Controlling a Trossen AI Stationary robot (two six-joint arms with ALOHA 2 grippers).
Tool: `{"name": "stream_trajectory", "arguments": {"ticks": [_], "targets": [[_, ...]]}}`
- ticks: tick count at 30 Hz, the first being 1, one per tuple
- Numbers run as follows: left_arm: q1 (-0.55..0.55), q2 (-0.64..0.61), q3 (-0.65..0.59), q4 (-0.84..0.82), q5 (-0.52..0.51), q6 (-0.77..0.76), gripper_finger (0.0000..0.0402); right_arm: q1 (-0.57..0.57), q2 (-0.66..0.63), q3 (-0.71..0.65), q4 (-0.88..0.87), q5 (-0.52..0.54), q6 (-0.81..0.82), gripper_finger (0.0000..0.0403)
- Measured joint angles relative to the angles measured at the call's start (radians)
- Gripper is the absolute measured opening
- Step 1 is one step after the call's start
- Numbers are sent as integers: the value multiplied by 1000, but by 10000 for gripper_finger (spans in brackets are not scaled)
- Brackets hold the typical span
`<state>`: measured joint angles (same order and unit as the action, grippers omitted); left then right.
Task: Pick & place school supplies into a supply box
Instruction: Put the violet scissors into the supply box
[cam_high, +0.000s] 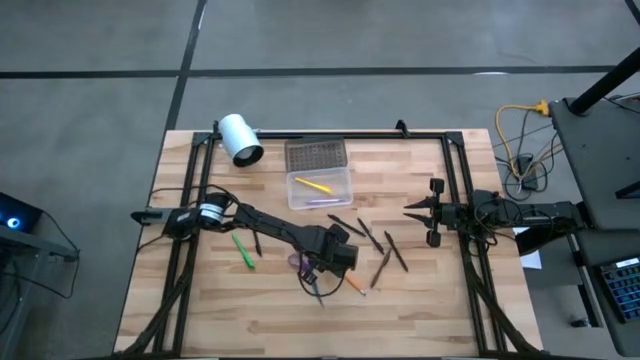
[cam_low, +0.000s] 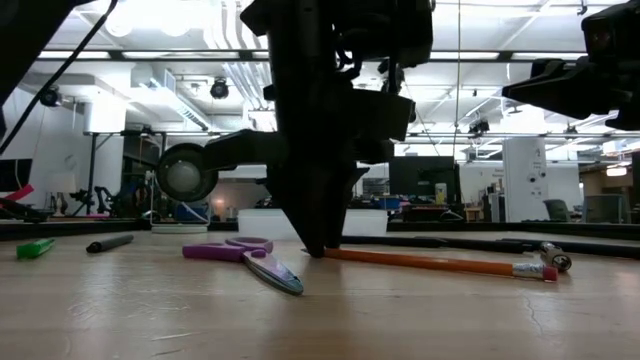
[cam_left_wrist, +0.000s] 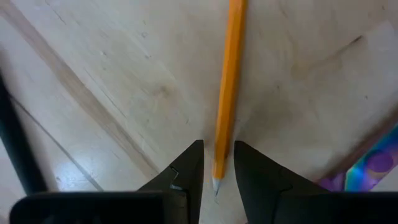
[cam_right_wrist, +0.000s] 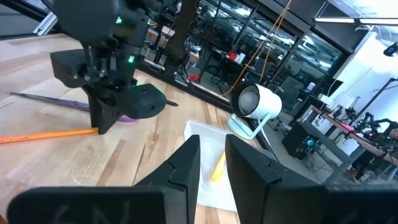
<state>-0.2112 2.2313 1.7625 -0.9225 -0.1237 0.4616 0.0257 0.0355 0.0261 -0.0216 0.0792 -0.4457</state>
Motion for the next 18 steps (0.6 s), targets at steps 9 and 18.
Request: {"name": "stream_trajectory", "arguments": {"ticks": [9,18], "targets": [[9,1,-2,7,66,5,72,0,1,0,0,0,0,68],[11,3,-3,10,113,27,31,0,1,0,0,0,0,68]]}}
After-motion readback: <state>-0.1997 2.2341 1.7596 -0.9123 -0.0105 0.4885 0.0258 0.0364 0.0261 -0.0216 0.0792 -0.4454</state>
